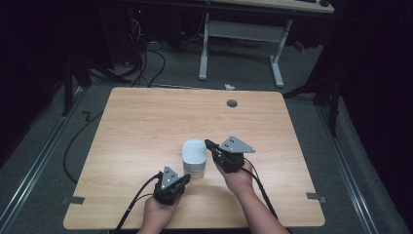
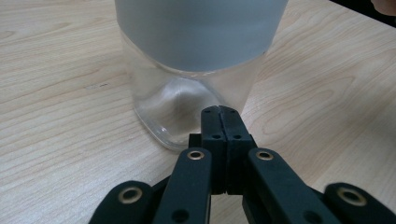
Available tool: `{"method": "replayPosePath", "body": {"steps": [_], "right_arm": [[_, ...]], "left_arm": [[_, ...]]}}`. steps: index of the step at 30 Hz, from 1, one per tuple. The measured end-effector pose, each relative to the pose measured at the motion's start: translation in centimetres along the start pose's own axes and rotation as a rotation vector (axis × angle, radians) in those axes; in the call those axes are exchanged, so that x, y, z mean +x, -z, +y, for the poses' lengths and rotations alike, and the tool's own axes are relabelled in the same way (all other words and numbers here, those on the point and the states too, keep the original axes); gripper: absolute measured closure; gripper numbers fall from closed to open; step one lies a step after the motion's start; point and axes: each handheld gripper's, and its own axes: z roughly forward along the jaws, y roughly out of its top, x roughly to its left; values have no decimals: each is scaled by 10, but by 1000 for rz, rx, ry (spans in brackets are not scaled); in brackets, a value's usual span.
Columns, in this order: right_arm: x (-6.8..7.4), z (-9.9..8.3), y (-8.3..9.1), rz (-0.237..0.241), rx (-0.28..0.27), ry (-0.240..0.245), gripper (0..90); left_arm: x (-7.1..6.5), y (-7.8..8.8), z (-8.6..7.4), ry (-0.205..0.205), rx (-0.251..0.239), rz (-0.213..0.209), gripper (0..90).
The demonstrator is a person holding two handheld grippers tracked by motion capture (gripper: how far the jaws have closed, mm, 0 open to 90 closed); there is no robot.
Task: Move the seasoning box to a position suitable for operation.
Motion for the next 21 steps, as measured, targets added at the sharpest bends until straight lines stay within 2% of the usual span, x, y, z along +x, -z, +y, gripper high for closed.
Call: {"method": "replayPosePath", "body": {"steps": [5,10,15,19,20,21], "right_arm": [[-6,1,5,-18,2,-9,900],[-16,-3,9,-39,7,-28,899],[-27,-13,13,-67,28,-56,852],[-37,-23,18,-99,47,-79,813],[-37,-23,18,-99,47,-79,813],[-40,-26,19,-105,56,-85,799]], "left_arm": [[3,7,6,-3,-8,1,891],[15,17,18,-24,-13,26,858],[36,25,30,-39,-9,67,790],[58,31,42,-28,-21,109,695],[58,31,42,-28,-21,109,665],[66,33,47,-20,-26,122,665]]}}
